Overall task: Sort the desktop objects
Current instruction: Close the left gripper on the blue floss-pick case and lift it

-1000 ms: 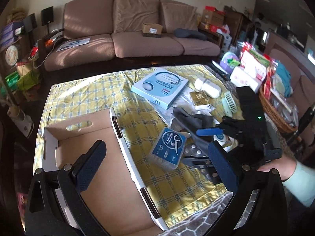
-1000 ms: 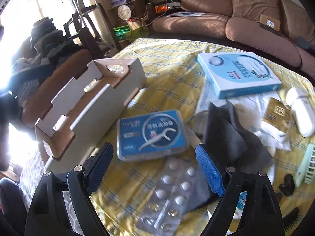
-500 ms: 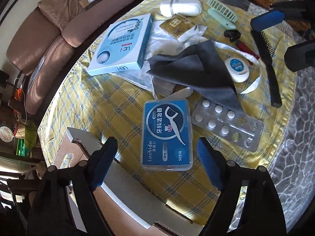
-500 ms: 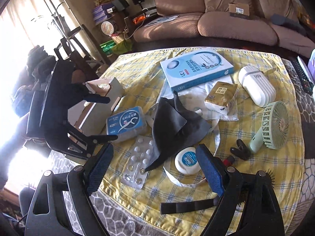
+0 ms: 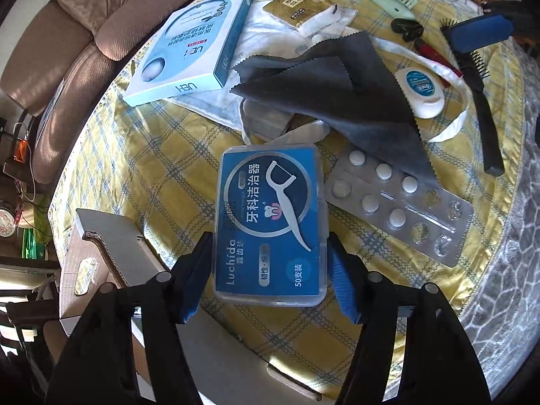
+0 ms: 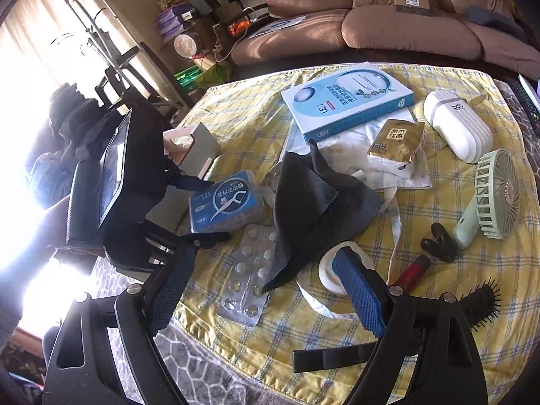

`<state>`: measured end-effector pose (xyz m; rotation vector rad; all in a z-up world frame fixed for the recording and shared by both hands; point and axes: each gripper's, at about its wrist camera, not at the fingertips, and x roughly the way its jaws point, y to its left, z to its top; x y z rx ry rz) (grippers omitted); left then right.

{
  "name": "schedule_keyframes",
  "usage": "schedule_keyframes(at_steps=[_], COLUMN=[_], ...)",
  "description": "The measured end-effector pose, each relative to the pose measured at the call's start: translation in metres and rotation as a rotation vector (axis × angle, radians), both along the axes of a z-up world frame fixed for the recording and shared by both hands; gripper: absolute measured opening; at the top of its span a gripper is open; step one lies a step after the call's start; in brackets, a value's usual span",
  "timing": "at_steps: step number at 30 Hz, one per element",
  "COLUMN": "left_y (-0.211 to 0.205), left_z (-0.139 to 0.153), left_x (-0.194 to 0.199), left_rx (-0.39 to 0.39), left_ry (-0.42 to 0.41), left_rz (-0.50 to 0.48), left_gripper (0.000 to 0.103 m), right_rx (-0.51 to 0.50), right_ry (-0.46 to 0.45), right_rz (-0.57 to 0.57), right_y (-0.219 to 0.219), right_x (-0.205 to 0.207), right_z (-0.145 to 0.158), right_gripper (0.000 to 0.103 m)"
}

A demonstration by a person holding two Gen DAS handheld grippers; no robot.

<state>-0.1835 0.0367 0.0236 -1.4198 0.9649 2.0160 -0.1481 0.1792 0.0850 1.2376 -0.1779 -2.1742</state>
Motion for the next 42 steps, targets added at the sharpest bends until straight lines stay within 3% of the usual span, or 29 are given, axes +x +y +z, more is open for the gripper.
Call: schedule_keyframes(at_steps=[7, 12, 18, 24, 29, 33, 34, 35, 42], left_y=[-0.009, -0.011, -0.024, -0.037, -0.042, -0.042, -0.041, -0.040, -0.051], left_z=[0.015, 0.013, 0.022, 0.041, 0.041, 0.047, 0.048, 0.050, 0.070], left_x=[0.006, 0.011, 0.012, 0.027, 0.033, 0.040, 0.042, 0.044, 0.051], left_rx=[0.144, 0.163, 0.308, 0.529, 0.571, 0.592, 0.585, 0.578, 0.612], left_ry=[-0.024, -0.040, -0.118, -0.182, -0.178, -0.160, -0.150, -0.138, -0.108], left_rz=[0.072, 0.122, 0.251, 0.367, 0.407, 0.389, 0.384, 0.380, 0.375], left_gripper=[0.060, 0.060, 0.060, 0.060, 0.060, 0.060, 0.060, 0.060, 0.060], right_rx=[-0.180, -0.324, -0.579, -0.566, -0.606, -0.621, -0.635, -0.638, -0.642], right_ry=[-0.128, -0.284, -0.427, -0.465, -0.511, -0.527, -0.529, -0.526, -0.458], right_rz=[-0.013, -0.073, -0.149, -0.160, -0.197, -0.218, -0.218, -0.218, -0.200], right_y=[-0.011, -0.019, -0.012, -0.012, -0.008, -0.006, -0.006, -0.006, -0.010], right_x=[-0.009, -0.026, -0.037, -0.037, -0.035, -0.036, -0.036, -0.035, -0.026], right_z=[-0.014, -0.039, -0.063, -0.068, -0.081, -0.085, -0.085, -0.085, -0.055], right_gripper=[0.087, 0.087, 0.084, 0.084, 0.083, 0.064, 0.046, 0.038, 0.032])
